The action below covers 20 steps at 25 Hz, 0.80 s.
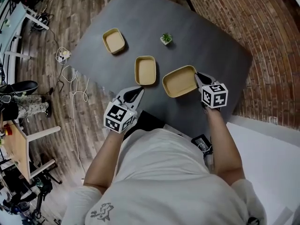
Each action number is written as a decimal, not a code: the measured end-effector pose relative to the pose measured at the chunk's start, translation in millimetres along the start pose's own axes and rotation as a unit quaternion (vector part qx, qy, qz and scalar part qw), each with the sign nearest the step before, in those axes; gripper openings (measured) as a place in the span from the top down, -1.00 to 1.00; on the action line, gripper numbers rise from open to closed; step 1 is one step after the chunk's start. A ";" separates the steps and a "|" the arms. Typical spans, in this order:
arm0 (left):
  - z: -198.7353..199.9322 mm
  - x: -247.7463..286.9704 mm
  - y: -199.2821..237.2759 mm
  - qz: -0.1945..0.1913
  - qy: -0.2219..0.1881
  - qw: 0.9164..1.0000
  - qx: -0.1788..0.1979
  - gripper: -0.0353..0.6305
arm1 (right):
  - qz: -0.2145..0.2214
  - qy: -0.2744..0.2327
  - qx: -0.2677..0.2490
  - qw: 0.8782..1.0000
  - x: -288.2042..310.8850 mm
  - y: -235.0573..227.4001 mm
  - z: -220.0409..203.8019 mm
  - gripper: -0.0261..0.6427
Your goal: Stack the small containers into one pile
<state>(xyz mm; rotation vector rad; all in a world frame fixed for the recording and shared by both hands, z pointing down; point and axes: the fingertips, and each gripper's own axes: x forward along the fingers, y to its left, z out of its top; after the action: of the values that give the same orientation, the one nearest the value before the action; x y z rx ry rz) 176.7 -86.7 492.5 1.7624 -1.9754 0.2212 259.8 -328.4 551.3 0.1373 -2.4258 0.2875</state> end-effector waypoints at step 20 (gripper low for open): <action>9.6 -95.3 15.8 0.101 -0.038 0.994 0.000 0.86 | 0.081 -0.019 -0.055 0.995 16.5 93.7 33.9 0.86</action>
<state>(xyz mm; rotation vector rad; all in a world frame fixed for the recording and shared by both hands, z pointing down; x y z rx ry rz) 164.3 -3.4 444.2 1.5927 -2.2093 0.2232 209.8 -246.1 520.8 -0.1030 -2.4886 0.2248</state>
